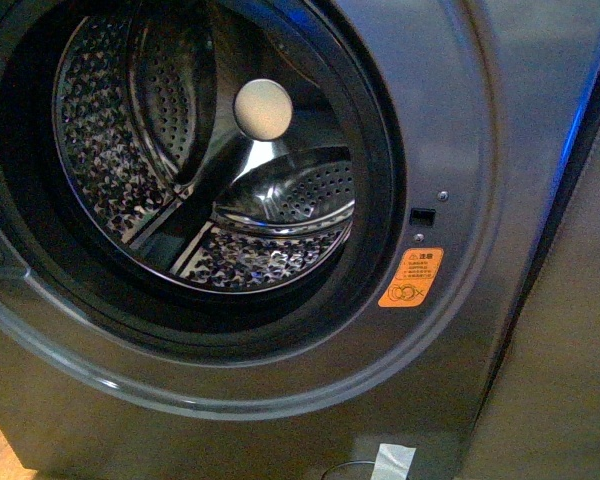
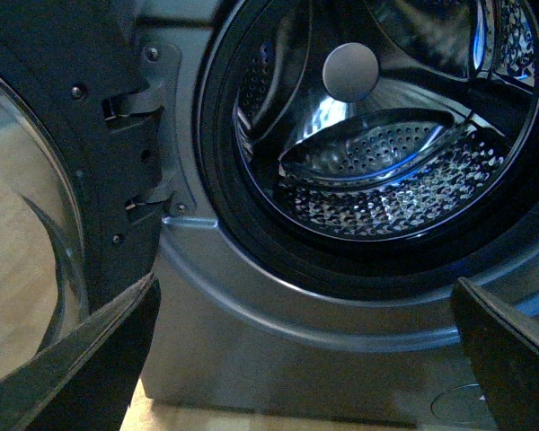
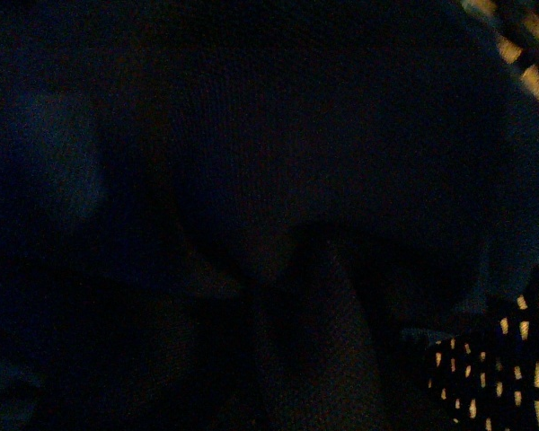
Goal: Put clothes into washing machine
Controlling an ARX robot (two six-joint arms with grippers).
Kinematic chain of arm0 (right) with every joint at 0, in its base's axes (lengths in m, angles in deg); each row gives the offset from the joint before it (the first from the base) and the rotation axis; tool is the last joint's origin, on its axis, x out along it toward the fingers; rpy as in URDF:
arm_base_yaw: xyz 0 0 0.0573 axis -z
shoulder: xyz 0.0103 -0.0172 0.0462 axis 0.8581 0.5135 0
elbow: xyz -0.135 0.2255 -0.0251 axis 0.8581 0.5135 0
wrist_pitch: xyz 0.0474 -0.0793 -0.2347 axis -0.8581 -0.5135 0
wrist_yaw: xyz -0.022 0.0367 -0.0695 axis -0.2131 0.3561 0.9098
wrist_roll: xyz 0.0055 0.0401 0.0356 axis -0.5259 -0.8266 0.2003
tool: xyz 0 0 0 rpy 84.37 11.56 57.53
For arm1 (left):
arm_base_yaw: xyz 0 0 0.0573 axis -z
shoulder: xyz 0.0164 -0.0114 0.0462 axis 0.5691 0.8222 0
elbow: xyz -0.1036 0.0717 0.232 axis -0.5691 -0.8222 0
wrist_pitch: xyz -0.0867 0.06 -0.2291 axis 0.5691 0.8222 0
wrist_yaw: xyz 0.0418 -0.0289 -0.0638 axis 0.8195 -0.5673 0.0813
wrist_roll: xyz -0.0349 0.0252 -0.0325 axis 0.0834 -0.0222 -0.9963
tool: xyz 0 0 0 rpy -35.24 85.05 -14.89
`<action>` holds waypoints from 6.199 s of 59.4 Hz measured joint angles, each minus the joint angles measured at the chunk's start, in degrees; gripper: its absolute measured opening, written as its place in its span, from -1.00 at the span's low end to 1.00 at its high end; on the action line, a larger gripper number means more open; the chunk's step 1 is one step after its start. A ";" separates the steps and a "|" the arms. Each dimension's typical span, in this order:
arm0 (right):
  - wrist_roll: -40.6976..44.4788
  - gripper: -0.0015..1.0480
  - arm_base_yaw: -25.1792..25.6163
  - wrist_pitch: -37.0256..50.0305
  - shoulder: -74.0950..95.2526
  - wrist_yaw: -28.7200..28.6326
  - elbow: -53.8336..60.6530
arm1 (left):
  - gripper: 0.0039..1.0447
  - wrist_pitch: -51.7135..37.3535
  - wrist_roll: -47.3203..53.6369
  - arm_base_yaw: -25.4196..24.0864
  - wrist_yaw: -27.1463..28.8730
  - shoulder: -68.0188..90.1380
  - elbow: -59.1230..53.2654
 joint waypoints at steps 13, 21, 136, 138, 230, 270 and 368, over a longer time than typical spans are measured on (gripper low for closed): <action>-1.60 -0.90 -0.96 5.31 -15.34 -7.32 11.72 | 0.88 0.00 0.00 0.00 -0.02 0.00 0.00; -3.89 -0.90 -1.05 5.31 -25.24 -11.52 15.76 | 0.88 0.00 0.00 0.00 0.00 0.00 0.00; -32.59 -0.90 -95.84 -23.78 -74.53 6.05 -26.47 | 0.88 0.00 0.02 0.00 -0.02 0.00 0.00; -32.50 -0.90 -96.08 -23.78 -74.51 6.05 -26.14 | 0.88 0.00 0.00 0.00 0.00 -0.02 0.00; -32.44 -0.90 -95.84 -23.63 -74.64 6.34 -26.10 | 0.88 -27.71 -15.63 -11.52 -38.99 39.10 22.56; -32.44 -0.90 -95.84 -23.63 -74.64 6.34 -26.10 | 0.88 -57.16 -24.04 -8.35 -63.60 76.39 49.33; -32.41 -0.90 -95.82 -23.52 -74.84 6.69 -26.10 | 0.88 -37.81 -16.66 29.16 -25.88 78.27 64.35</action>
